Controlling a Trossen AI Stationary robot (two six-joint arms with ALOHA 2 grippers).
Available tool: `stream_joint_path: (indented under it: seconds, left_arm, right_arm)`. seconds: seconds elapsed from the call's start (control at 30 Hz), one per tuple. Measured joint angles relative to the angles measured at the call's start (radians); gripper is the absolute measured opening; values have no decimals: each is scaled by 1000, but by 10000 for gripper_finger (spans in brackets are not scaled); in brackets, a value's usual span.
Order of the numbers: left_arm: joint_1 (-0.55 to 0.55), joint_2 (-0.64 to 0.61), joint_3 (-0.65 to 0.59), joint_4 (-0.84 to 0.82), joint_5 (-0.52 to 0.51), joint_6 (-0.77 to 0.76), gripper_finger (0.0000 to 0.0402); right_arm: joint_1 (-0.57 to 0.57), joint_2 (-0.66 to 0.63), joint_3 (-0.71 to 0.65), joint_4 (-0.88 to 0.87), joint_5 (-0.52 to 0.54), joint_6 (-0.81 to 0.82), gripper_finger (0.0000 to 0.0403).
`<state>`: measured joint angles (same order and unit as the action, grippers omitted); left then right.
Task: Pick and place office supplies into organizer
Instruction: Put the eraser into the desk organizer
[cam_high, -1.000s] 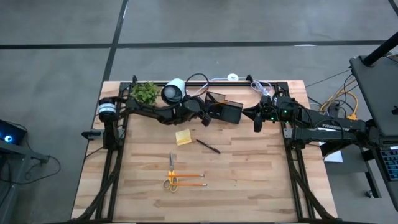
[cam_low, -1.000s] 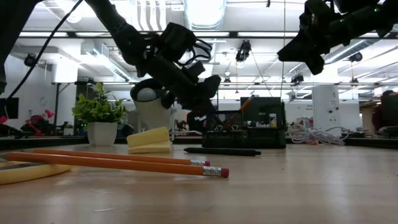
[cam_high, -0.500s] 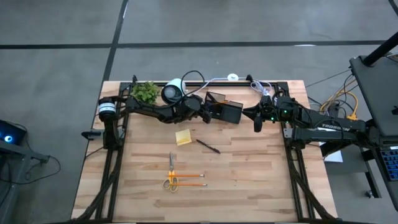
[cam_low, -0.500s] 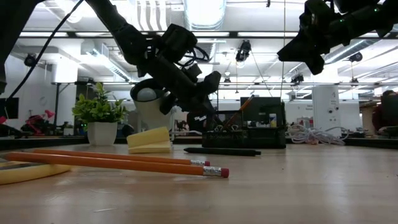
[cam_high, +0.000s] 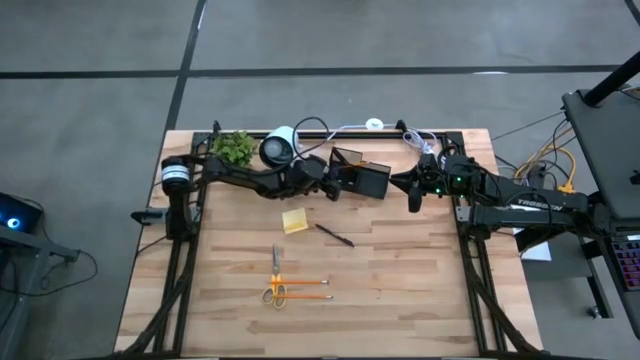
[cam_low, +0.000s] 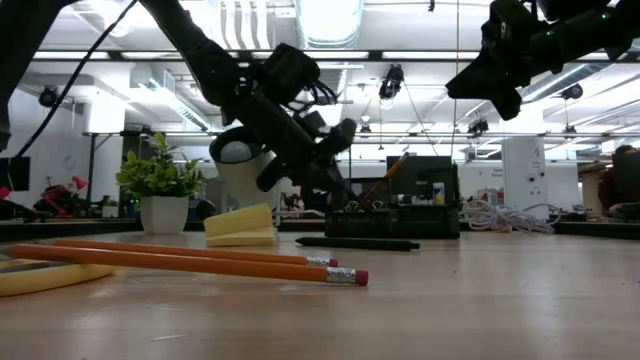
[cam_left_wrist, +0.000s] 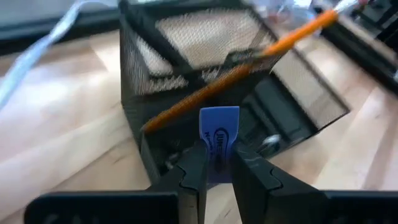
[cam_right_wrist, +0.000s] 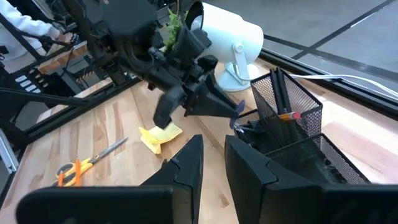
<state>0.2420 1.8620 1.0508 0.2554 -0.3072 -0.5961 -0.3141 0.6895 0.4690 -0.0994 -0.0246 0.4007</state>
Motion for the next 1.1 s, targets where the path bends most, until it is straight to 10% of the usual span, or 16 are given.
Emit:
stream_joint_path:
  seconds: [1.1]
  left_arm:
    - [1, 29, 0, 50, -58, 86, 52]
  right_arm:
    - [0, 0, 0, 0, -3, 7, 57]
